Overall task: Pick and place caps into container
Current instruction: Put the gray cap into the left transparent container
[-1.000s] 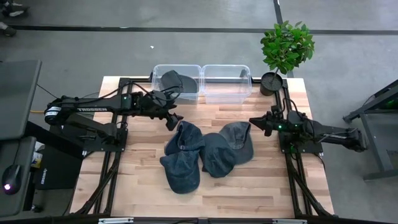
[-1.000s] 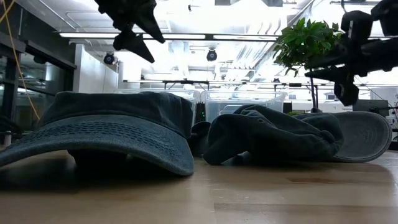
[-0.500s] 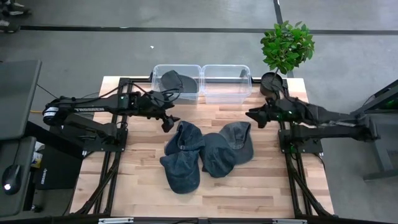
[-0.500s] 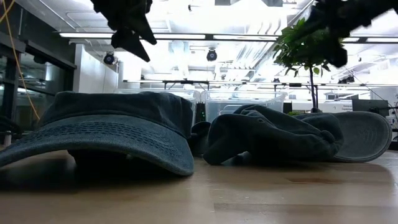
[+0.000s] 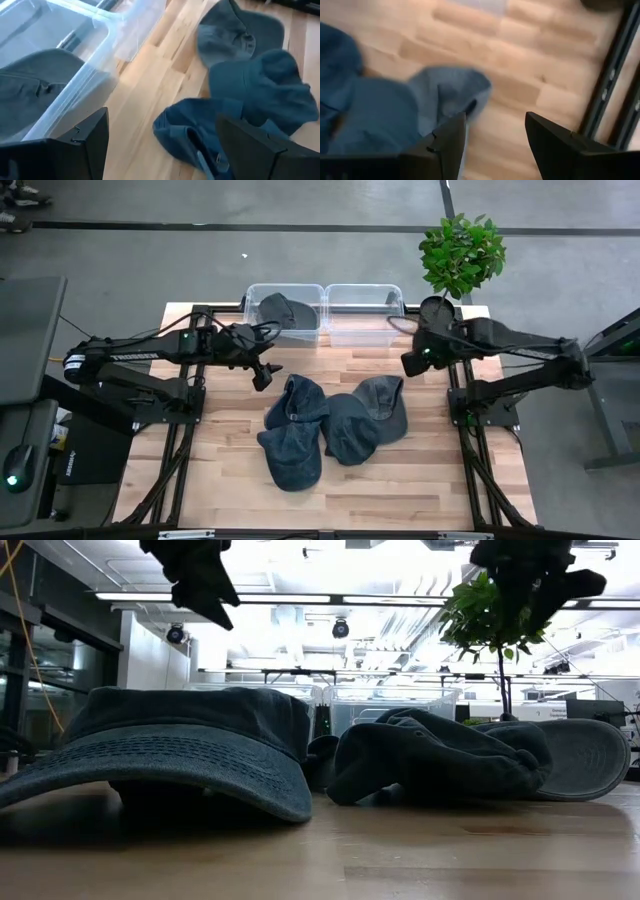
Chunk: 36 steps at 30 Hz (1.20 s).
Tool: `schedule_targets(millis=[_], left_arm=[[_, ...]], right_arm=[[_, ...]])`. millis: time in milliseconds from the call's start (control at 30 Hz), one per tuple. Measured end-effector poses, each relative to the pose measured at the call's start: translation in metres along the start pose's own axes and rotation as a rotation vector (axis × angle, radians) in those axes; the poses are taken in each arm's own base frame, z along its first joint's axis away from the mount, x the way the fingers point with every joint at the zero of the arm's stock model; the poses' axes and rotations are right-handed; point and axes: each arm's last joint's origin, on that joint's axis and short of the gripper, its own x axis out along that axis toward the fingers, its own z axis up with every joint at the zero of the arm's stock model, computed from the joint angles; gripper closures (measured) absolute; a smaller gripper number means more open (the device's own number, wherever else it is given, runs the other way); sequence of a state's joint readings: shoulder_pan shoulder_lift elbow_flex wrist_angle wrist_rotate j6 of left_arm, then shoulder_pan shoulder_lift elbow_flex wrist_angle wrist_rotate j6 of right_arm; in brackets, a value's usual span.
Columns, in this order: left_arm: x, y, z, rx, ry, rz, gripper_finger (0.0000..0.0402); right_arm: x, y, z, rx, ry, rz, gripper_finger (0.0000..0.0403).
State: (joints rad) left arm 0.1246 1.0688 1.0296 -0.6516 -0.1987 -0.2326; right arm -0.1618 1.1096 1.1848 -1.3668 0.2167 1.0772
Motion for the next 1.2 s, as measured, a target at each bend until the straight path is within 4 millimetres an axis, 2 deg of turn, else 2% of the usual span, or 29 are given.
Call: schedule_targets(millis=[267,533,700,933,1200], left_arm=[[0.000,0.000,0.000,0.002,0.000,0.016,0.0108],[0.000,0.000,0.000,0.001,-0.001,0.015,0.0108],[0.000,0.001,-0.002,0.018,0.020,0.018,0.0108],[0.000,0.001,-0.004,0.036,0.048,0.000,0.0108],[0.000,0.000,-0.004,0.036,0.052,-0.018,0.0108]], right_arm=[[0.039,0.009,-0.020,0.127,0.146,-0.110,0.0203],[0.078,0.020,-0.043,0.239,0.183,0.011,0.0203],[0.096,0.017,-0.053,0.260,0.192,0.015,0.0203],[0.109,0.013,-0.058,0.233,0.194,0.030,0.0198],[0.112,0.015,-0.056,0.199,0.163,0.063,0.0142]])
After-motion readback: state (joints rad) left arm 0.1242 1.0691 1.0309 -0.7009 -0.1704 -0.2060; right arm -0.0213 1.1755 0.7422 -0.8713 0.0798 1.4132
